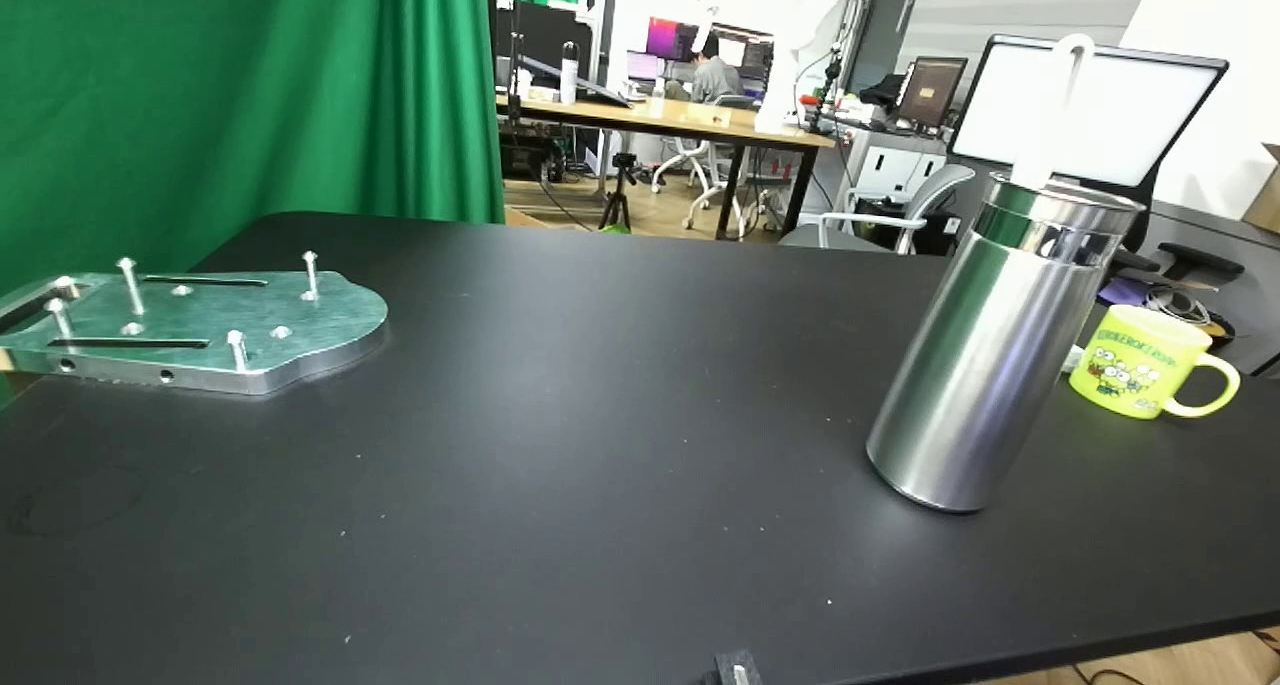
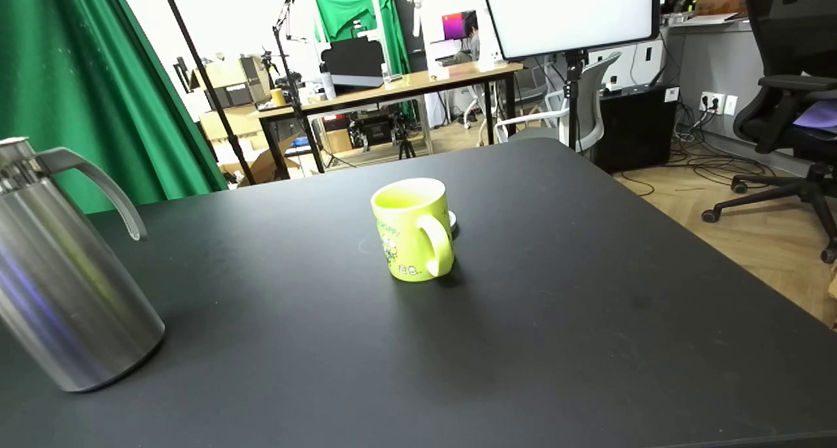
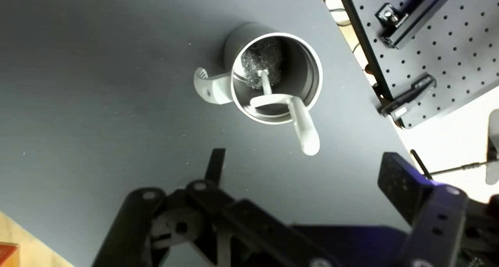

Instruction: Move the brush inside the silver flask up and down

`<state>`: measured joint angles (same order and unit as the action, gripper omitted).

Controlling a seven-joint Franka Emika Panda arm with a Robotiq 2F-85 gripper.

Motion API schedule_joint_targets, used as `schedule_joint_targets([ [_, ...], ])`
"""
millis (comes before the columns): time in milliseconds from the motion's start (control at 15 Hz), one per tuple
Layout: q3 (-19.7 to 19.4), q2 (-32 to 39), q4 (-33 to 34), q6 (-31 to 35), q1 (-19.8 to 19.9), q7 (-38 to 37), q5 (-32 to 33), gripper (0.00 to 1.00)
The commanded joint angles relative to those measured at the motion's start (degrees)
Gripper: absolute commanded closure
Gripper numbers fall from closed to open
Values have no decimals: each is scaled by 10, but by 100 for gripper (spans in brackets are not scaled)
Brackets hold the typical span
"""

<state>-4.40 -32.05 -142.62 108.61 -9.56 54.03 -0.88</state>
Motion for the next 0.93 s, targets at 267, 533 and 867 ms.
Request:
schedule_joint_targets([
  [267,10,0,-12,31,-1,27,14,0],
  [533,15,-1,-16,38,2,19,20,0],
  [867,12,16,-25,41,3,20,17,0],
])
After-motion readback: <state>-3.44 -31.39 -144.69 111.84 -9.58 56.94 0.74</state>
